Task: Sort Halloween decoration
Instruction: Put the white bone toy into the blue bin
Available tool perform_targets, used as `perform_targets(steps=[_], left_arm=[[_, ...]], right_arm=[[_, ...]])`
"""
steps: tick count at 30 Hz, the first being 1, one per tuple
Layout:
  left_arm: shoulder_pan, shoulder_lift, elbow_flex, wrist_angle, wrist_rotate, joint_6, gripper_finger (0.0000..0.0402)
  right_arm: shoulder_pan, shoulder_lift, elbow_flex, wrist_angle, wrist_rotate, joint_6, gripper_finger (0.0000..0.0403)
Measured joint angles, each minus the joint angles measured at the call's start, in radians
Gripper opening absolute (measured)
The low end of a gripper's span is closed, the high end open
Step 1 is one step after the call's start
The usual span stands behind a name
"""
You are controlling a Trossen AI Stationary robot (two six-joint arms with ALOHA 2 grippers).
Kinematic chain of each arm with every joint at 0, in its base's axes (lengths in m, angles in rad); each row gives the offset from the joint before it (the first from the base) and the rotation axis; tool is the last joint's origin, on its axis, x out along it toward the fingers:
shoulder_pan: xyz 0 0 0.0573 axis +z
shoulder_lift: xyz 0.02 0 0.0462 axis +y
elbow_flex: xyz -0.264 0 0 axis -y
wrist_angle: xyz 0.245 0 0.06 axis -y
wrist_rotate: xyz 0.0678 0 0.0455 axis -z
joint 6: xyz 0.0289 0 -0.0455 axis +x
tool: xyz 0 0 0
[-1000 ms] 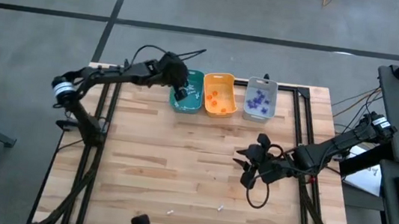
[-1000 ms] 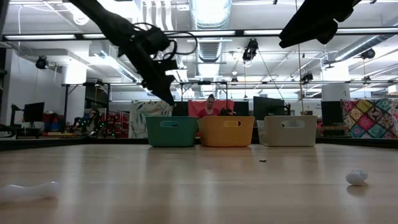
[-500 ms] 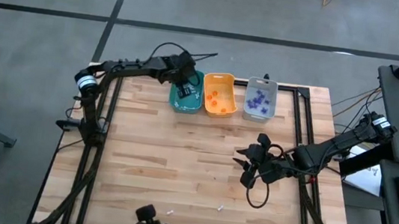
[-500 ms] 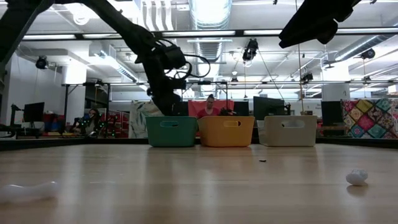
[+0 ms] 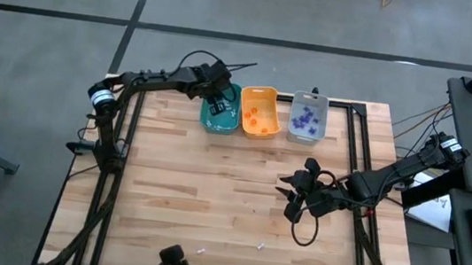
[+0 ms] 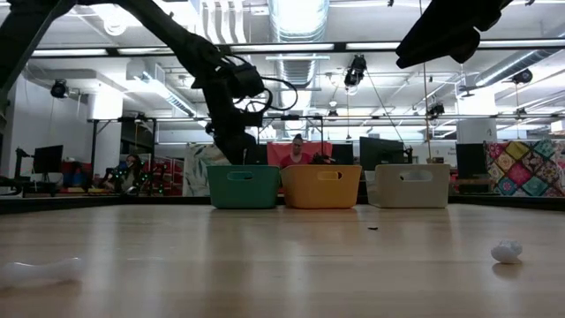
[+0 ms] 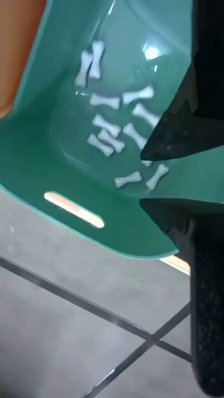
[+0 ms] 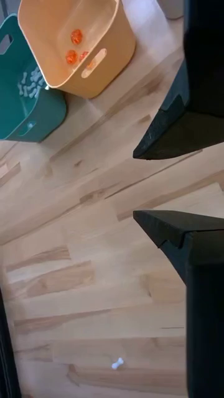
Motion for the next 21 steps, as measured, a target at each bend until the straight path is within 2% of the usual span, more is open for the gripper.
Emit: perform_targets(steps=[4, 11, 17, 21], left_arm=[[-0.034, -0.040, -0.001, -0.016, 0.013, -0.014, 0.0099], [-0.142, -0.149, -0.006, -0.042, 0.113, -0.070, 0.0100], [-0.288, -0.240, -0.028, -0.063, 0.113, -0.126, 0.0100], [-0.405, -0.302, -0.101, -0.020, 0.113, -0.184, 0.0100]], right_arm=[[0.000, 0.000, 0.000, 0.000, -0.009, 0.019, 0.0130], [0.000, 0.012, 0.000, 0.015, -0.052, 0.086, 0.0130], [0.000, 0.087, 0.000, 0.065, -0.183, 0.121, 0.0130], [0.002, 0.158, 0.002, 0.094, -0.287, 0.113, 0.0130]])
